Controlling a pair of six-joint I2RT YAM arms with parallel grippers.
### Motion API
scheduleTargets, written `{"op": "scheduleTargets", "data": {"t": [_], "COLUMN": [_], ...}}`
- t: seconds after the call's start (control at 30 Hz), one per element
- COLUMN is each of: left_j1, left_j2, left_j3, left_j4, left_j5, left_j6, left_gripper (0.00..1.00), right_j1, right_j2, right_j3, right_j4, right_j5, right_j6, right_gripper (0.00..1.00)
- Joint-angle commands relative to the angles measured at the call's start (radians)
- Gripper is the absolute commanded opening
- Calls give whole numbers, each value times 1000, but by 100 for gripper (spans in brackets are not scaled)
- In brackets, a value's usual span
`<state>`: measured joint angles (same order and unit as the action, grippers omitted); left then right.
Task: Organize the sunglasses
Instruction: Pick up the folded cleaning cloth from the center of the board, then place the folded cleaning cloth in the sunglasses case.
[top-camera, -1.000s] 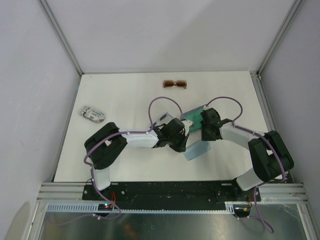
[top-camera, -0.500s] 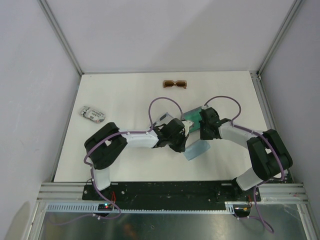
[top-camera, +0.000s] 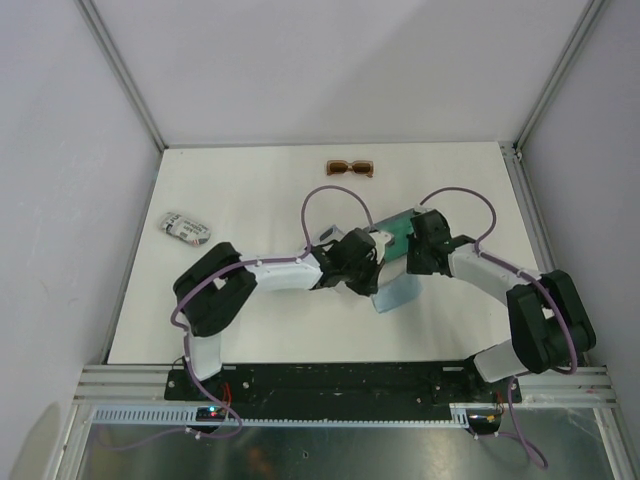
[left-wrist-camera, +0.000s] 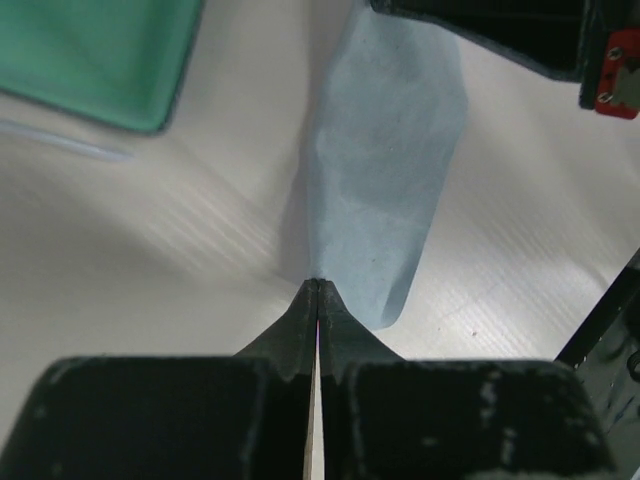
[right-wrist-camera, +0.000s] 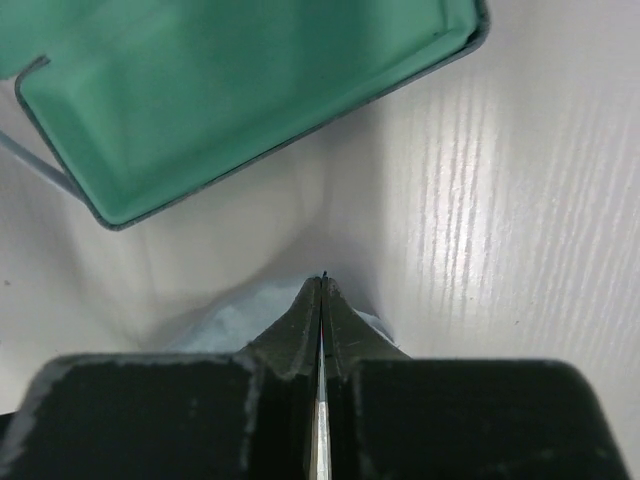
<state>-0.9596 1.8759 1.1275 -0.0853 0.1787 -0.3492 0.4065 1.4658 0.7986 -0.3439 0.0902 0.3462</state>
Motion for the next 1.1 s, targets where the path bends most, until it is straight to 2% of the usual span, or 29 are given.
{"op": "scheduleTargets", "data": {"t": [0.0, 0.43, 1.07], "left_j1": [10, 43, 104], "left_j2": [11, 53, 143], "left_j3": [70, 154, 285], "left_j4": [7, 5, 5], "left_j5": [-49, -144, -175], "left_j6": [-1, -14, -18], "left_gripper": [0, 0, 0], "right_j1": [-42, -114, -160], "right_j2": [-28, 44, 181], "right_j3": [3, 84, 253], "right_j4": [36, 66, 107], "right_j5": [-26, -23, -24], "right_j6": [9, 6, 1], "right_gripper": [0, 0, 0]}}
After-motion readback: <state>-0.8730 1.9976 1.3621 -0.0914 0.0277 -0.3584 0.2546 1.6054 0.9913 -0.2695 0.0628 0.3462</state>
